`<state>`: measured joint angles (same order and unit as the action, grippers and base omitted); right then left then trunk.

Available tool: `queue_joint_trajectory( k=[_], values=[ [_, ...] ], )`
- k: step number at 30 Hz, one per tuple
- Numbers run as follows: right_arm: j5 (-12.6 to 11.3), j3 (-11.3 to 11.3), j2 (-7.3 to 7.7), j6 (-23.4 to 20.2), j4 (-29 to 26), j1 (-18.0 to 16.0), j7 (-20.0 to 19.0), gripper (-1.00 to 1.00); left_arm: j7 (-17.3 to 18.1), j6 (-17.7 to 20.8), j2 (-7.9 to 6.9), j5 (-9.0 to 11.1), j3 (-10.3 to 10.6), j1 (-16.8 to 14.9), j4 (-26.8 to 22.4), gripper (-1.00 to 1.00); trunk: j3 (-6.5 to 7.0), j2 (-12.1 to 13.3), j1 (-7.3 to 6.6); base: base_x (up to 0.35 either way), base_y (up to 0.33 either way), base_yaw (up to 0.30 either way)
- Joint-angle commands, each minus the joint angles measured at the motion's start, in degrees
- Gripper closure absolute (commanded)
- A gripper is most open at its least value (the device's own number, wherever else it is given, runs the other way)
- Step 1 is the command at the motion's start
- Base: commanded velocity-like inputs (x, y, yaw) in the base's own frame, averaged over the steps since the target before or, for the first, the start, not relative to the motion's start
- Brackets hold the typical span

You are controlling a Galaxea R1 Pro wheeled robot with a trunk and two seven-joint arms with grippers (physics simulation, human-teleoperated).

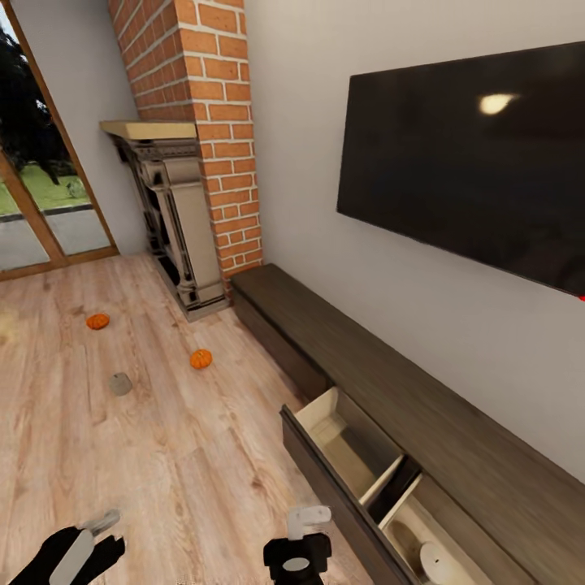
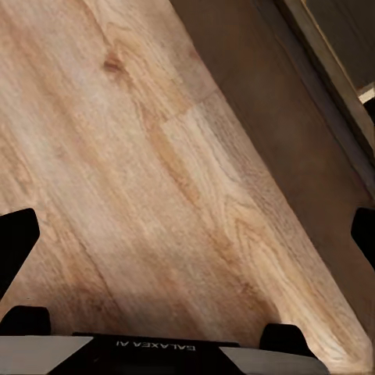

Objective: Place each of the two pumpkins and all three candles from the living room inside a cabinet in the living room (use any cabinet), then make sure every cabinet is closed, and position the cauldron so it is next to a table in the living room.

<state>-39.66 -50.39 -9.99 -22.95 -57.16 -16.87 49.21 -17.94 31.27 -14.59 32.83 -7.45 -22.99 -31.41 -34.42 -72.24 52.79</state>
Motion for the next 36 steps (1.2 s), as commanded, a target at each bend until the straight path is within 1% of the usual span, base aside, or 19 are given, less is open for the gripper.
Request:
queue_joint_trajectory(
  k=[1,4,7,9,11,12,14,15,20,27,36],
  values=[
    [0.0,-0.1,0.00,1.0,0.9,0.0,0.0,-1.00,0.1,-1.4,0.00,-0.4,0.1,0.0,1.1,-1.00,-0.04,0.0,0.00,0.000,0.005,0.269],
    [0.0,-0.3,0.00,2.3,2.3,0.1,0.0,-1.00,0.7,-4.3,0.00,-1.0,0.1,0.0,3.0,-1.00,-0.18,0.0,0.00,0.000,0.076,0.269],
    [0.0,-0.3,0.00,2.8,2.8,0.1,0.0,-1.00,2.9,-5.5,-0.11,-1.2,0.1,0.1,3.8,-1.00,-0.32,0.0,0.00,0.000,0.202,0.269],
    [0.0,-0.3,0.00,3.0,3.1,0.1,0.0,-1.00,5.8,-5.9,-0.06,-1.4,0.3,0.1,4.1,-1.00,-0.41,0.0,0.00,0.000,0.113,0.269],
    [0.0,-0.3,0.00,3.0,3.2,0.1,0.0,-1.00,7.5,-6.1,-0.07,-2.3,0.7,0.2,4.2,-1.00,-0.50,0.0,0.00,0.000,0.046,0.269],
    [0.0,-0.3,0.00,3.1,3.2,0.1,0.0,-1.00,7.8,-6.1,-0.07,-2.6,0.8,0.2,4.2,-1.00,-0.54,0.0,0.00,0.000,0.029,0.269],
    [0.0,-0.3,0.00,3.1,3.3,0.1,0.0,-1.00,8.7,-6.8,-0.06,-4.1,1.0,0.4,4.2,-1.00,-0.63,0.0,0.00,0.000,0.014,0.269],
    [0.0,-0.3,0.00,3.1,3.3,0.1,0.0,-1.00,8.8,-7.2,-0.05,-4.5,1.1,0.4,4.3,-1.00,-0.67,0.0,0.00,0.000,0.006,0.269],
    [0.0,-0.3,0.00,3.1,4.2,0.1,-0.1,-1.00,9.1,-8.2,0.13,-4.9,1.2,0.5,4.3,-1.00,-0.89,0.0,0.00,0.000,0.121,0.270],
    [0.0,-0.4,0.00,3.0,5.9,0.1,-0.2,-1.00,9.1,-9.1,0.18,-5.2,1.3,0.6,5.7,-1.00,-1.15,0.0,0.00,0.014,0.270,0.271],
    [-0.2,-0.3,0.00,2.9,6.2,0.1,-0.1,-1.00,9.2,-9.4,0.26,-5.3,1.3,0.6,6.0,-1.00,-1.40,0.0,0.00,0.107,0.303,0.278]
  ],
)
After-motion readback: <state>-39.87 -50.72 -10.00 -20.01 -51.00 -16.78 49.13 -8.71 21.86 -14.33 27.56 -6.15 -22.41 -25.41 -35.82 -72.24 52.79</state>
